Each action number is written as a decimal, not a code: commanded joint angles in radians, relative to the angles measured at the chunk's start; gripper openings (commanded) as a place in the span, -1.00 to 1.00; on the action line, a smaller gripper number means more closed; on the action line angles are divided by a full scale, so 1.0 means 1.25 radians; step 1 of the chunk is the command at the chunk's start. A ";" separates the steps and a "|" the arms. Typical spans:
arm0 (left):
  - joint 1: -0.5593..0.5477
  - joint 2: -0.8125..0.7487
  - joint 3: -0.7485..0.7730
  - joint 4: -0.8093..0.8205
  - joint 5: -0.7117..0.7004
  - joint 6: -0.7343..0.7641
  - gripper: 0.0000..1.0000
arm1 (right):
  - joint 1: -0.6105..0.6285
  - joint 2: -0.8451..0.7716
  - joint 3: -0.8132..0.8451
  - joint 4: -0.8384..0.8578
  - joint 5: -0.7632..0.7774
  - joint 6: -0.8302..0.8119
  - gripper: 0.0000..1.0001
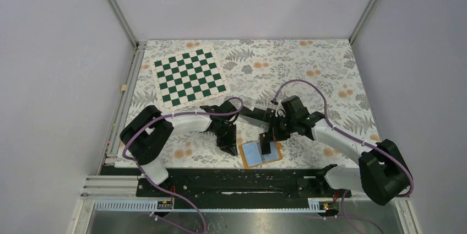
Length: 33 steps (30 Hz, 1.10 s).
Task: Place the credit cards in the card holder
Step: Insert the credit card into the card holder.
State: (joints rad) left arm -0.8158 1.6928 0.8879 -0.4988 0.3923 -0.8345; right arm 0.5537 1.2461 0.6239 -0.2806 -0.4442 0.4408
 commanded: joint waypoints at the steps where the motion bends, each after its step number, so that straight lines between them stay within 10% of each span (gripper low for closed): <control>1: -0.001 0.017 0.008 0.009 -0.040 0.016 -0.73 | 0.001 -0.010 0.014 -0.013 0.039 0.004 -1.00; 33: -0.054 0.039 -0.029 0.096 -0.003 -0.062 -0.85 | 0.001 0.041 -0.177 0.344 0.011 0.281 -1.00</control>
State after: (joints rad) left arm -0.8558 1.7126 0.8829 -0.4252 0.4175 -0.8852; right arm 0.5526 1.2903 0.4206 0.0933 -0.4625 0.7441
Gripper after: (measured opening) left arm 0.088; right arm 0.021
